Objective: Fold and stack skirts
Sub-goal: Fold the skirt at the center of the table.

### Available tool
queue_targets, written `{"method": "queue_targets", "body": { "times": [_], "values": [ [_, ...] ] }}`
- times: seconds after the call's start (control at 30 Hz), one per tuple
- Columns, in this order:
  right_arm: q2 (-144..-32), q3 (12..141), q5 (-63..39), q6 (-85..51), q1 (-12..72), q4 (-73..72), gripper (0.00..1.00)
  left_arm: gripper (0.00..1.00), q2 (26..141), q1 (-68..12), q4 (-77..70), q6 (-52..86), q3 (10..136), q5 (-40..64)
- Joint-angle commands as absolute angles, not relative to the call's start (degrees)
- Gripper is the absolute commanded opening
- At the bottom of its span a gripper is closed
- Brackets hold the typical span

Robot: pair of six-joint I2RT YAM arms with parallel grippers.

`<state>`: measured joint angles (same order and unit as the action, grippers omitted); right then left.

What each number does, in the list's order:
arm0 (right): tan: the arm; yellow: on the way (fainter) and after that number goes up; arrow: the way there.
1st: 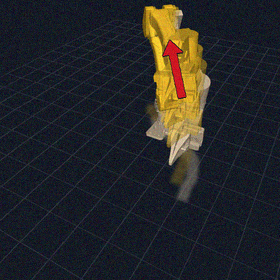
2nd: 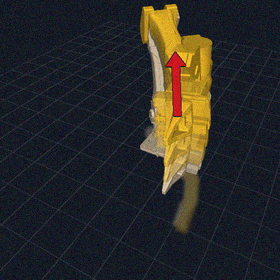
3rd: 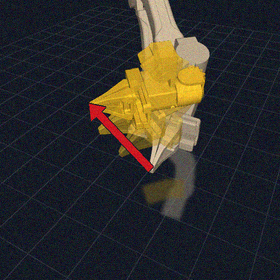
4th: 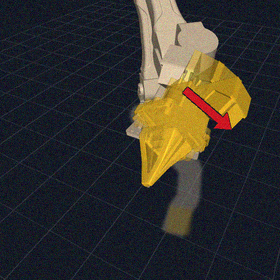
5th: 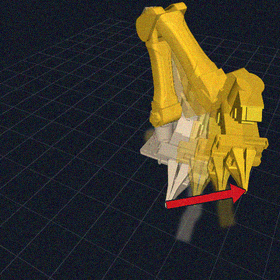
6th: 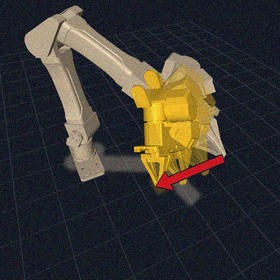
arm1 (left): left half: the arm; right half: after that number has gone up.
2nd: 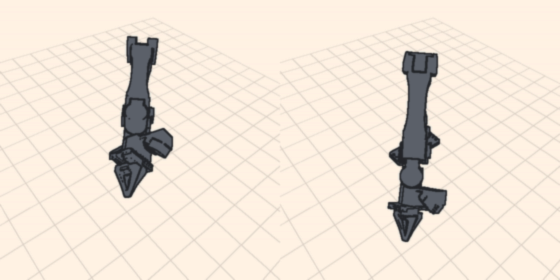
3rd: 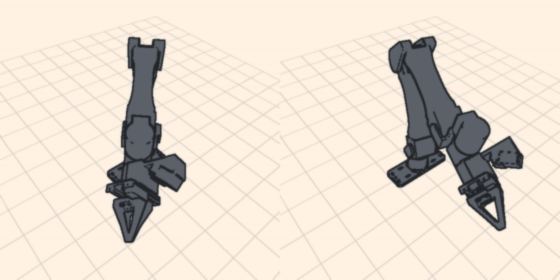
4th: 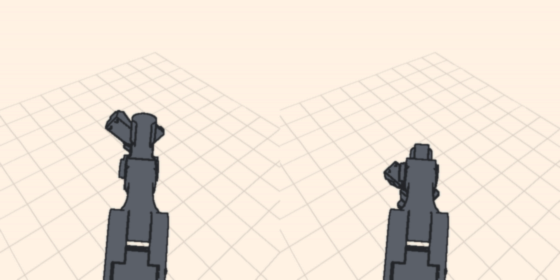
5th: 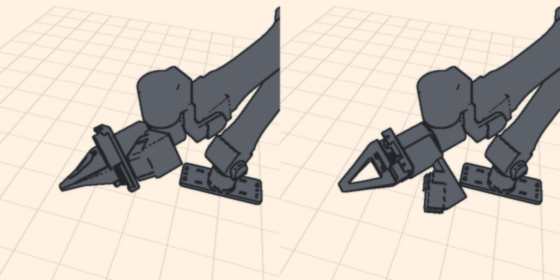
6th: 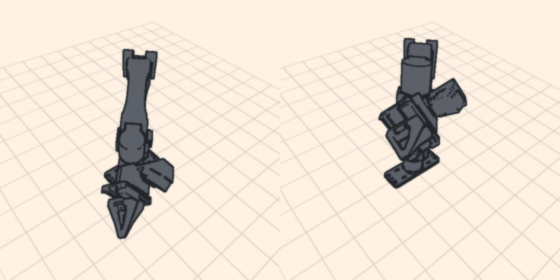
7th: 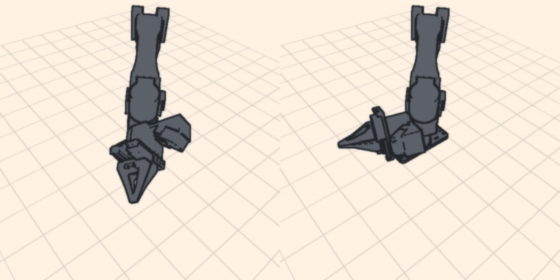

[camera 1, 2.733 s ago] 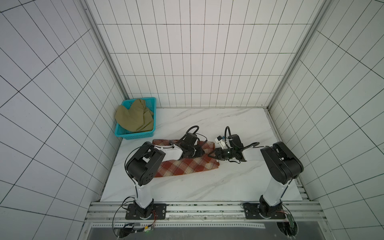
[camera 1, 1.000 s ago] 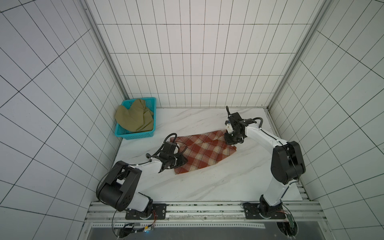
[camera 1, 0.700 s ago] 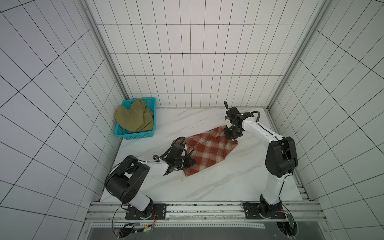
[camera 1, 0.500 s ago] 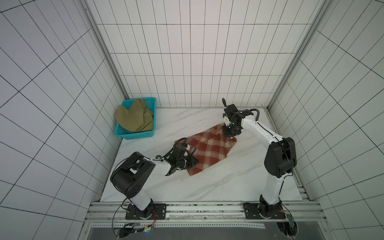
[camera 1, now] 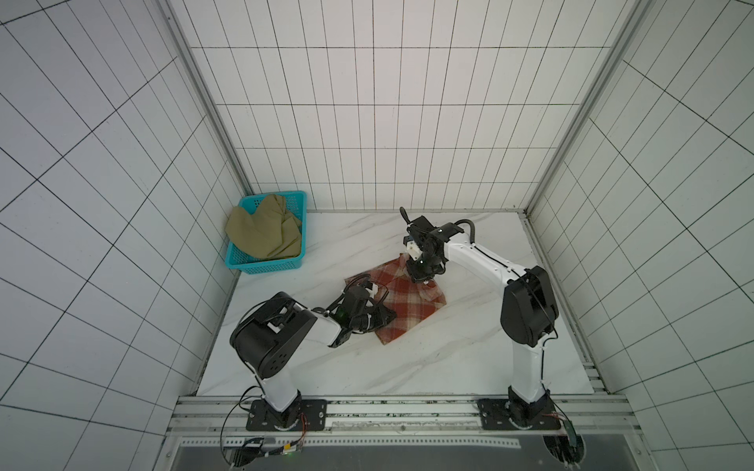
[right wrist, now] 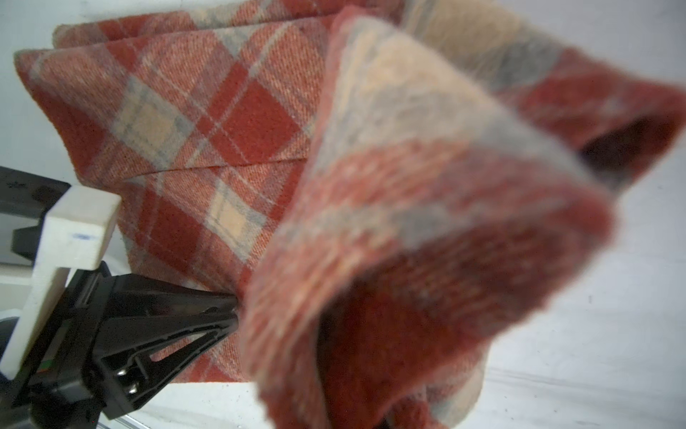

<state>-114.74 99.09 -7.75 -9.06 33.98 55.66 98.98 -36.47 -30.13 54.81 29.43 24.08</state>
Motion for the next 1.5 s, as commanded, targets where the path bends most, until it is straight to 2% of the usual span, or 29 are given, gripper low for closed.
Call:
{"method": "queue_targets", "body": {
  "times": [0.0,0.47,0.77,1.07,1.47],
  "values": [
    [-114.92,99.25,-12.26,-10.4,34.75,53.04,0.0,0.2,100.64,-36.96,-26.96,55.98,28.18,22.53],
    [-114.22,85.58,-15.88,-11.79,34.1,42.2,0.0,0.2,81.48,-34.15,-3.44,47.42,34.12,18.94],
    [-113.17,84.32,-16.24,-11.32,34.08,41.06,0.0,0.2,88.18,-29.85,-4.86,43.0,31.86,20.57],
    [-110.91,84.69,-17.9,-11.04,34.24,41.4,0.0,0.19,92.89,-29.95,-7.5,42.37,30.94,21.07],
    [-108.96,92.04,-19.19,-11.48,37.79,46.95,0.0,0.18,94.11,-29.97,-9.18,42.8,28.82,20.8]
  ]
}}
